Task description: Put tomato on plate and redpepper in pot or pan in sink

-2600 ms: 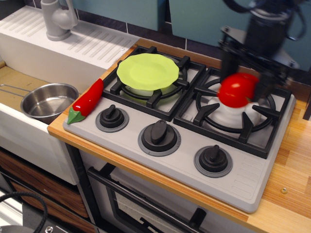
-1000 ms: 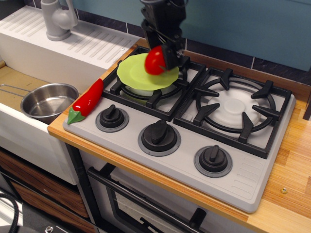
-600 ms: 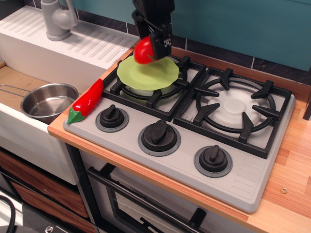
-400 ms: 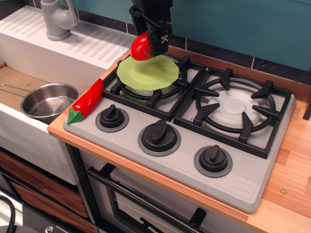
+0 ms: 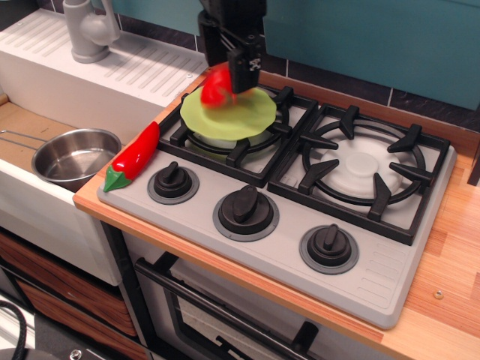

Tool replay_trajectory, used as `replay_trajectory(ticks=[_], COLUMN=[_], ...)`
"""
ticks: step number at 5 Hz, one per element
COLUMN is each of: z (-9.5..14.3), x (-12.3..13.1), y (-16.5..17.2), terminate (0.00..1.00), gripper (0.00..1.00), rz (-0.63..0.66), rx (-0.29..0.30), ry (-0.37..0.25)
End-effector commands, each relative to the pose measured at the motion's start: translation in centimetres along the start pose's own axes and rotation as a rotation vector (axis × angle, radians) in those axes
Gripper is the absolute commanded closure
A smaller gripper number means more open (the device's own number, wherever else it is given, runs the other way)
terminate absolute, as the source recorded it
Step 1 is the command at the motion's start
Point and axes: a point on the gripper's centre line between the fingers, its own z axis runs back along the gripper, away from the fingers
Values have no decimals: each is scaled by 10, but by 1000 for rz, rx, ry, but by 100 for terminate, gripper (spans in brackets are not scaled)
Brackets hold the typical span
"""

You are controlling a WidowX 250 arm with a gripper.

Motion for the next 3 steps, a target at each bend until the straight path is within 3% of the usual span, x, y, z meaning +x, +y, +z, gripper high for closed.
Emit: replay_trajectory(ticks=[1,3], z=[35,66], x=[18,12], y=[-8,-14], terminate=[0,0], gripper=[0,0], rz=[19,33], rx=[54,18], ry=[-47,27])
